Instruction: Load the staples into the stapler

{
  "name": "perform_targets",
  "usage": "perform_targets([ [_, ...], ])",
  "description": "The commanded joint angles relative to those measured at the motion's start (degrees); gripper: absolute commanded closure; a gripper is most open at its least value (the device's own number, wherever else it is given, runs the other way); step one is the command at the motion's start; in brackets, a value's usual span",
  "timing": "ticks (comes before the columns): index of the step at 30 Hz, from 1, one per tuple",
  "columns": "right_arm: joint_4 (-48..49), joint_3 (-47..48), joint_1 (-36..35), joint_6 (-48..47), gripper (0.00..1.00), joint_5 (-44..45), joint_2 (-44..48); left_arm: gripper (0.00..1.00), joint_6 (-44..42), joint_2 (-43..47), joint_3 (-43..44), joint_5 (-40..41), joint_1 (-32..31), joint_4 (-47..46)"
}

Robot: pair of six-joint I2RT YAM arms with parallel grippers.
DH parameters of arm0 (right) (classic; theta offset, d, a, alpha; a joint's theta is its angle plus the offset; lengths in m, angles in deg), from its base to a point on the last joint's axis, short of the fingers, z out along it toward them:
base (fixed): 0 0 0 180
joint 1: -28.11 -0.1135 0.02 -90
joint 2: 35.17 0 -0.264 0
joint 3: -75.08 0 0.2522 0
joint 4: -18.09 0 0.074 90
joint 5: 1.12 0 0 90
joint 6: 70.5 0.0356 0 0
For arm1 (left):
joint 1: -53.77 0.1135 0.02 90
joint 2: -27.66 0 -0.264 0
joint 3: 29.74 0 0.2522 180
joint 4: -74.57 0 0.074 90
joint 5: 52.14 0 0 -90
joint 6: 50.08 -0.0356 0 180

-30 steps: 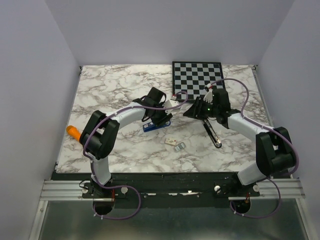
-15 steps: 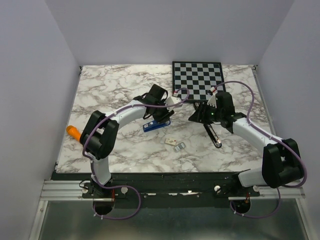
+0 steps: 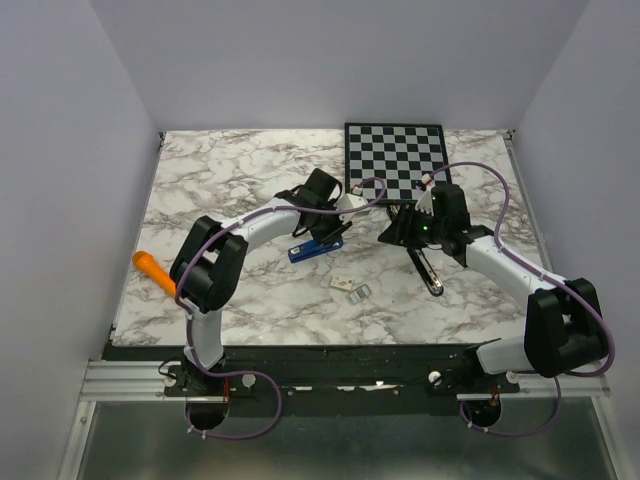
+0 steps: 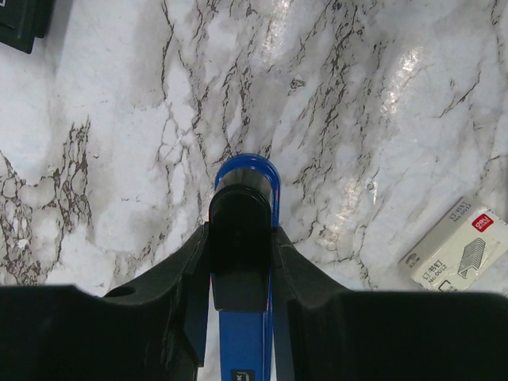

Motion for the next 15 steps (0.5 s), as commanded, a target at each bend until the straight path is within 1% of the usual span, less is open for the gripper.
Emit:
perform_targets([
  [1,-1.5,-0.5,0.4,-1.1,0.49,1.3,0.4,0.84,-0.5,-3.8,-0.2,2.7,-0.5,4.8],
  [3,-1.6,-0.4,0.3,-1.3,0.49,1.3,0.4,0.82,-0.6,-3.3,-0.1,3.5,-0.5,4.7],
  [4,-1.9,-0.3,0.3,-1.4,0.49,1.3,0.5,0.79,-0.4,-2.8,0.1,3.8,-0.5,4.7],
  [6,-2.2,0.1,0.4,-1.7,0.49,1.7,1.1,0.76,-0.1,-0.6,0.5,4.3,-0.5,4.0],
  [7,-2.9,0.4,0.3,-1.9,0.49,2.0,1.4,0.72,-0.4,0.3,0.6,4.8,-0.5,3.6],
  [8,-3.3,0.7,0.3,-2.1,0.49,2.3,1.6,0.71,-0.5,1.1,0.7,5.4,-0.4,3.0],
  [12,-5.8,1.7,0.3,-3.5,0.49,5.8,2.7,0.54,-1.2,4.0,1.9,7.5,0.5,2.0],
  [13,-7.1,2.2,0.3,-3.6,0.49,6.6,3.1,0.48,-1.1,4.2,2.2,7.6,1.2,2.1],
  [15,-8.4,2.5,0.4,-4.3,0.48,8.6,3.7,0.42,0.0,4.9,3.1,6.5,1.8,2.6],
])
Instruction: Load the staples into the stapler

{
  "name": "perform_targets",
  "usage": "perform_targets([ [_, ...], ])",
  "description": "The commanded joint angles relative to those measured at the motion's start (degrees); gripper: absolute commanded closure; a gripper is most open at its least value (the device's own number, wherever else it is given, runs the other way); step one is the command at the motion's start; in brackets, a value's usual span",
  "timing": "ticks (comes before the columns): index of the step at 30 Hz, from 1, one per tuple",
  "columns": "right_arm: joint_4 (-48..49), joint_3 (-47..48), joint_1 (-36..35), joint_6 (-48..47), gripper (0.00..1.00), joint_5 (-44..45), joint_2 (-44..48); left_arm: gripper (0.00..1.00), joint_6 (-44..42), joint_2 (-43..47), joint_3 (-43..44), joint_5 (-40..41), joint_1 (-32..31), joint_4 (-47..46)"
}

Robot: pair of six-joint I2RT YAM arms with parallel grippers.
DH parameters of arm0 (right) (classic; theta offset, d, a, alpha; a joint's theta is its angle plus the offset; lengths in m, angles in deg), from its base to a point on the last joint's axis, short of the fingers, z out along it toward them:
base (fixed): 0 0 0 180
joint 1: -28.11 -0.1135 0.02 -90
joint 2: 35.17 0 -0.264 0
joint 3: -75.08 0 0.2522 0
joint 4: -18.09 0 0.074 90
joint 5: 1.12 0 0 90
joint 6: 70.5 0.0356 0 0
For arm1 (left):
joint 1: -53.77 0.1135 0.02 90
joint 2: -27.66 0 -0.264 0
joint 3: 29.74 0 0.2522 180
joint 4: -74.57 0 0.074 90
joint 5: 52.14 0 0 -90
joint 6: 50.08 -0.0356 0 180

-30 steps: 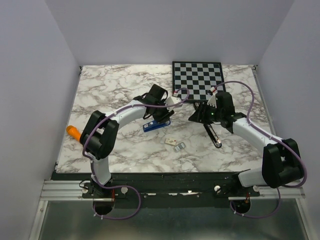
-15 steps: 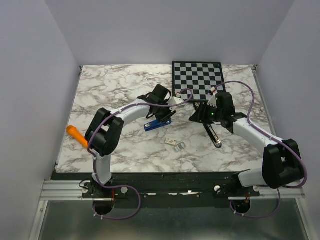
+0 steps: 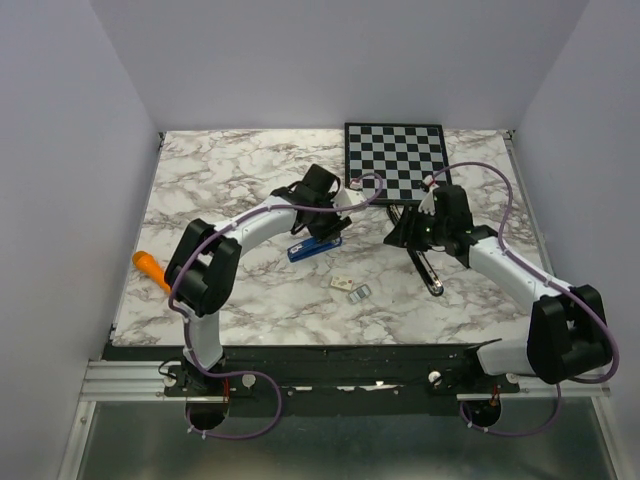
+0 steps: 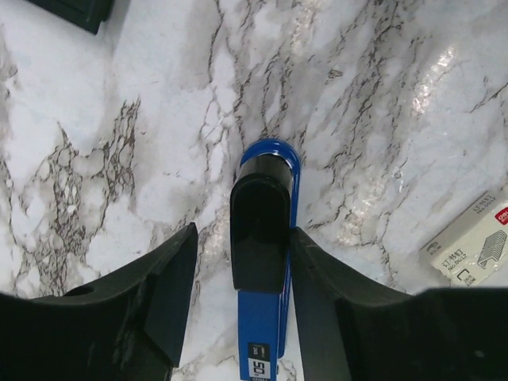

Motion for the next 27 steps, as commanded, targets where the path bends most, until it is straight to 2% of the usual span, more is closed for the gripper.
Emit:
perform_targets([
  [1,-5.4,2.6,0.2,-2.6,0.48,6.3,2.4,0.37,0.5,3.6,2.2,1.5,2.0,0.9],
  [4,-8.9,3.5,0.2,-3.6,0.40,10.0,3.3,0.21,3.0,6.8,0.9,0.4,2.1,-1.4],
  [7,-13.4,5.3,0.2,-4.5,0.36,15.3,3.4,0.09,7.0,11.8,-0.9,0.2,2.2,-4.2],
  [10,-18.0,7.7,0.2,-5.4,0.30,19.6,2.0,0.04,13.4,18.3,-3.4,2.3,2.7,-7.2],
  [14,-21.6,10.6,0.2,-6.5,0.22,24.8,-0.9,0.01,21.4,27.0,-6.5,6.7,4.0,-8.4],
  [18,-23.1,13.0,0.2,-8.3,0.16,26.0,-5.2,0.01,25.5,38.4,-15.7,13.1,5.1,-11.3],
  [21,-24.4,15.0,0.3,-9.9,0.16,26.3,-9.4,0.01,27.7,44.0,-22.6,19.5,5.3,-12.6],
  [27,-26.3,17.9,0.3,-12.3,0.19,24.7,-16.6,0.01,29.0,48.2,-33.0,29.4,5.5,-16.7],
])
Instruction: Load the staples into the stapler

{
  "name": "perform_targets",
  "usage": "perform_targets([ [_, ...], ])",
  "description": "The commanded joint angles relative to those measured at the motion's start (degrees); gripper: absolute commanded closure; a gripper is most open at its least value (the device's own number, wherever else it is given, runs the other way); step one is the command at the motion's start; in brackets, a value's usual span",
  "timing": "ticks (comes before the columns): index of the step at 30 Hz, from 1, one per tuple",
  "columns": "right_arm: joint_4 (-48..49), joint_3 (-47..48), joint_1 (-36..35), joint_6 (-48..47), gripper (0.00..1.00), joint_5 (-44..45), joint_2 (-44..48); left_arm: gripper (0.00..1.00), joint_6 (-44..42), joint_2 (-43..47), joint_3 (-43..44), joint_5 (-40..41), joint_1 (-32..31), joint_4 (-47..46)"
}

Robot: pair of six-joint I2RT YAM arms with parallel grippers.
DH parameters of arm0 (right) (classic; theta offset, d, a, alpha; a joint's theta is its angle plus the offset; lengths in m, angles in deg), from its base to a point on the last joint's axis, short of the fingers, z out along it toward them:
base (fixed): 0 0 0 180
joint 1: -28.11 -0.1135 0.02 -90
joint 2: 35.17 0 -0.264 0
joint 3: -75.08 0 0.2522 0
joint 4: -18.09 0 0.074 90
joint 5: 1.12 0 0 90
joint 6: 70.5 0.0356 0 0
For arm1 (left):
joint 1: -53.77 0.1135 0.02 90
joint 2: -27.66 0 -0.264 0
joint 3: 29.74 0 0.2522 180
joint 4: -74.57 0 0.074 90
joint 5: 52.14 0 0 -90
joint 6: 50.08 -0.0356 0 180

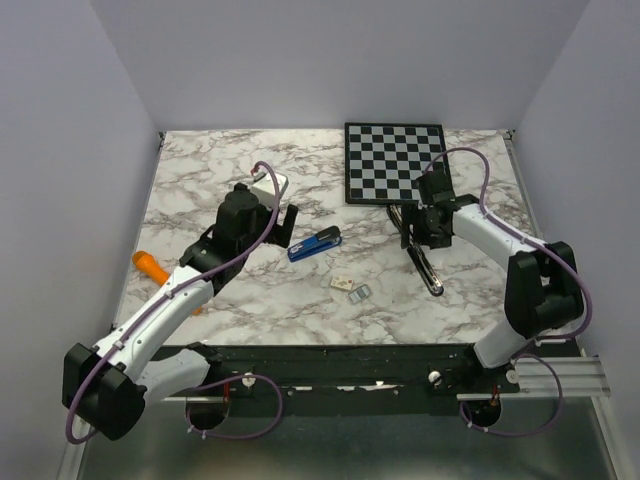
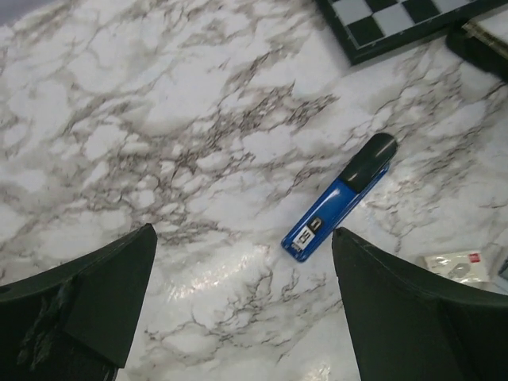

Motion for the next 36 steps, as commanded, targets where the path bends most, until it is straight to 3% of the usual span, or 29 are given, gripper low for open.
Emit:
perform_targets([
  [1,-3.6,2.7,0.2,-2.5,0.20,0.2,-3.7,0.01,2.4,0.7,-5.8,10.9,0.2,-3.4],
  [5,-4.1,2.9,0.2,-2.6,0.27,0.0,-5.9,0.01,2.6,-1.0,-3.4,13.8,0.1,-1.2],
  [12,-4.0,1.4,-0.3,-2.9,0.51,-3.8,-7.0,0.01,1.0,-0.2,-3.8,18.8,-3.7,-1.4],
  [20,-2.2,0.1,-6.0,-0.6,0.72,-1.6,-3.8,0.01,-0.2,0.3,-4.2,21.4,-8.0,-1.7],
  [36,0.0,6.2,-12.7,-4.0,0.75,-0.8,-10.2,0.01,-0.2,-0.1,-4.4,21.5,-8.3,-2.0],
])
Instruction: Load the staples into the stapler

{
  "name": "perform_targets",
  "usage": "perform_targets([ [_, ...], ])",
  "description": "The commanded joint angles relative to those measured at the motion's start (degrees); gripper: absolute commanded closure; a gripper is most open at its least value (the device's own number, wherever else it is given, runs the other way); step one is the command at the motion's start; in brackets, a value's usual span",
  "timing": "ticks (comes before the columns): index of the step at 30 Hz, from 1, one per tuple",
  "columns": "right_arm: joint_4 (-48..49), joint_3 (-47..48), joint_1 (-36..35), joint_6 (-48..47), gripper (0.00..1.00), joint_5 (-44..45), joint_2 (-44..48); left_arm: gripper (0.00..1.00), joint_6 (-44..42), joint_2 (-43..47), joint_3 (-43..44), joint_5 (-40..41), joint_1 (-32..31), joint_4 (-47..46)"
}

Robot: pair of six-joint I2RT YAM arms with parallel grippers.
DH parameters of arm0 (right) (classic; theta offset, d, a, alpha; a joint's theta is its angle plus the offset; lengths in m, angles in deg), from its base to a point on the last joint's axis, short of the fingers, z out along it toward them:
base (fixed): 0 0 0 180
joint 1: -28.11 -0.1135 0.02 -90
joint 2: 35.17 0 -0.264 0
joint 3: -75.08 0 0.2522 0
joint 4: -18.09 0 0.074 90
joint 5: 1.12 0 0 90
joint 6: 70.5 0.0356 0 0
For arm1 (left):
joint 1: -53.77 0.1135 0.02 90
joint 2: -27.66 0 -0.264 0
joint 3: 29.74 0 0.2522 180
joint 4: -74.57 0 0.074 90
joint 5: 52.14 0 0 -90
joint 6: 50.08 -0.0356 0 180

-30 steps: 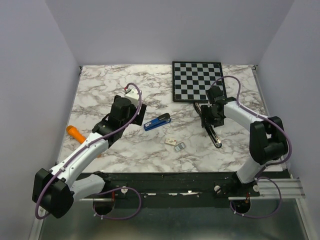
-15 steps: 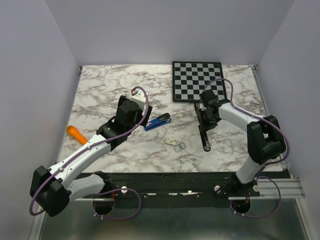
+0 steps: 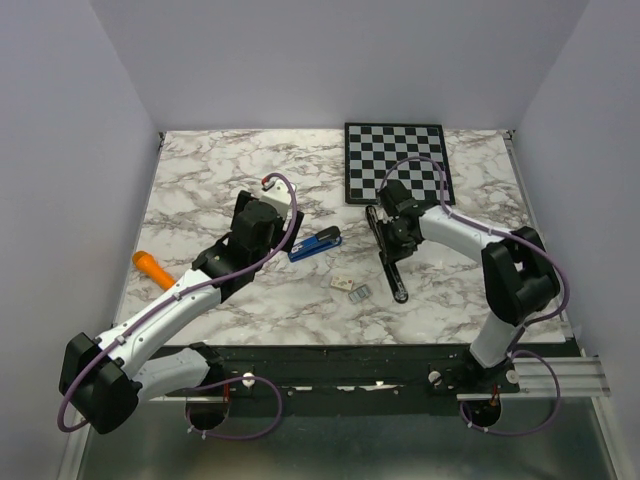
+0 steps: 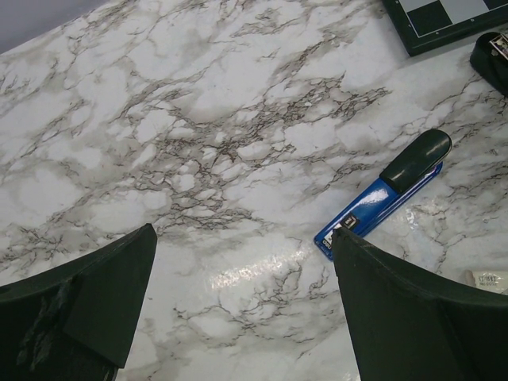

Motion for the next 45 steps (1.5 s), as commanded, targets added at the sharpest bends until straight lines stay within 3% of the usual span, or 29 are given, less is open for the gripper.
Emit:
perform_targets([
  [1,2.1,3.5,-0.9,-3.5,0.75,1.0,-2.1,0.01,-0.3,0.4,0.0,1.6,-0.2,-1.2],
  [10,0.5,6.6,-1.5,-7.6,0.71,1.5,-4.7,0.01,-0.3,-0.4,-0.1,1.5,-0.2,-1.4],
  [12,0.0,6.7,-1.5,-7.2,0.67,1.6,-4.0,0.01,-0.3,-0.4,-0.1,1.5,-0.2,-1.4],
  [13,-0.2,6.6,-1.8,-6.6,0.58,2.1,-2.5,0.01,-0.3,-0.4,-0.1,1.5,-0.2,-1.4],
  [16,-1.5,7.0,-2.9,-5.3,0.47,3.3,1.3,0.01,-0.2,-0.6,0.1,1.6,-0.2,-1.3],
  [18,-2.4,7.3,-3.7,-4.4,0.44,4.5,3.0,0.01,-0.1,-0.7,0.2,2.3,-0.2,-1.3],
  [28,-11.3,9.1,-16.7,4.3,0.46,13.5,3.7,0.01,4.4,-0.3,0.6,10.5,0.0,-0.6],
  [37,-16.7,11.7,-26.7,9.4,0.54,19.2,-2.7,0.01,9.3,0.3,0.9,8.2,4.6,0.2],
  [45,-16.4,11.3,-29.1,11.8,0.57,21.2,-4.8,0.01,10.6,0.8,1.0,7.1,8.3,0.1],
])
